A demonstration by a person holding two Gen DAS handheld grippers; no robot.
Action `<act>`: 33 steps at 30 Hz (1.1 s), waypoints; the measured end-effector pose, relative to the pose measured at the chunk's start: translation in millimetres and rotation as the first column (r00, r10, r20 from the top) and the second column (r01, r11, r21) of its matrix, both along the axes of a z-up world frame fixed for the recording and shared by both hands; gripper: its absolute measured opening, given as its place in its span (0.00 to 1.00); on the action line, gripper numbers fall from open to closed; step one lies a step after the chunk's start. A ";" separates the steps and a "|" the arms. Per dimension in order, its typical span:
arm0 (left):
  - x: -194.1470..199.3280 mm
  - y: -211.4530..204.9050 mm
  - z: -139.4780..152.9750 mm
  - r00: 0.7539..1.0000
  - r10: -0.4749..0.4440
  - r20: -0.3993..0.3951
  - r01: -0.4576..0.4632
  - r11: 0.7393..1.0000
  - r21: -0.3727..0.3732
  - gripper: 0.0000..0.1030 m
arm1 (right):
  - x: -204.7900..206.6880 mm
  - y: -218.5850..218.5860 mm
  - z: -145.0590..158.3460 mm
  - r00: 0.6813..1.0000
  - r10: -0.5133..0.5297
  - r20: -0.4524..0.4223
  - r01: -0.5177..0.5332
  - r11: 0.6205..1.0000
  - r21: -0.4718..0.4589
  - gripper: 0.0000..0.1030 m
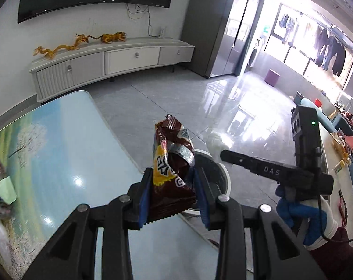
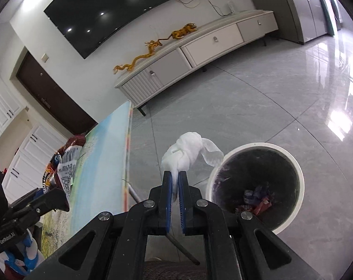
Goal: Collect trash
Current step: 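Carry both items over the bin and open both tools to drop them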
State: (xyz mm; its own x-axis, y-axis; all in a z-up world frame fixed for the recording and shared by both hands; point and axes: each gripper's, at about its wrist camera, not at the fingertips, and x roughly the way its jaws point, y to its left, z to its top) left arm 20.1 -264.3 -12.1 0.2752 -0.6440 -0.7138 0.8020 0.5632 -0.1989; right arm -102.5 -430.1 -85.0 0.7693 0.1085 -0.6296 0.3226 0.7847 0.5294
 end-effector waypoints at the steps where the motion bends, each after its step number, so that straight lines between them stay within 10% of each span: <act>1: 2.5 -15.0 -4.7 1.000 -0.010 -0.010 0.010 1.000 0.014 0.32 | -1.3 -7.6 -7.5 1.000 -0.015 -0.011 0.015 1.000 0.014 0.06; 14: 23.8 -144.4 -72.9 0.976 -0.076 -0.207 0.096 0.991 0.092 0.44 | -3.9 -79.4 -93.5 0.978 -0.122 -0.171 0.149 0.977 0.154 0.09; 18: 31.2 -163.1 -82.0 0.967 -0.069 -0.245 0.092 0.992 0.084 0.58 | -6.5 -89.5 -104.7 0.968 -0.153 -0.197 0.188 0.967 0.174 0.35; 33: 29.3 -129.1 -52.8 0.986 0.007 -0.165 0.002 0.999 0.053 0.59 | -27.1 -91.1 -69.7 0.964 -0.210 -0.162 0.229 0.968 0.106 0.43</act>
State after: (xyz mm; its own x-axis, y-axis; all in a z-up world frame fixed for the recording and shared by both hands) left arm 49.4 -393.4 -64.8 0.1525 -0.6034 -0.7827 0.7594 0.5784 -0.2980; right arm -129.7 -521.2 -154.8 0.6821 0.0313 -0.7306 0.5614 0.6177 0.5507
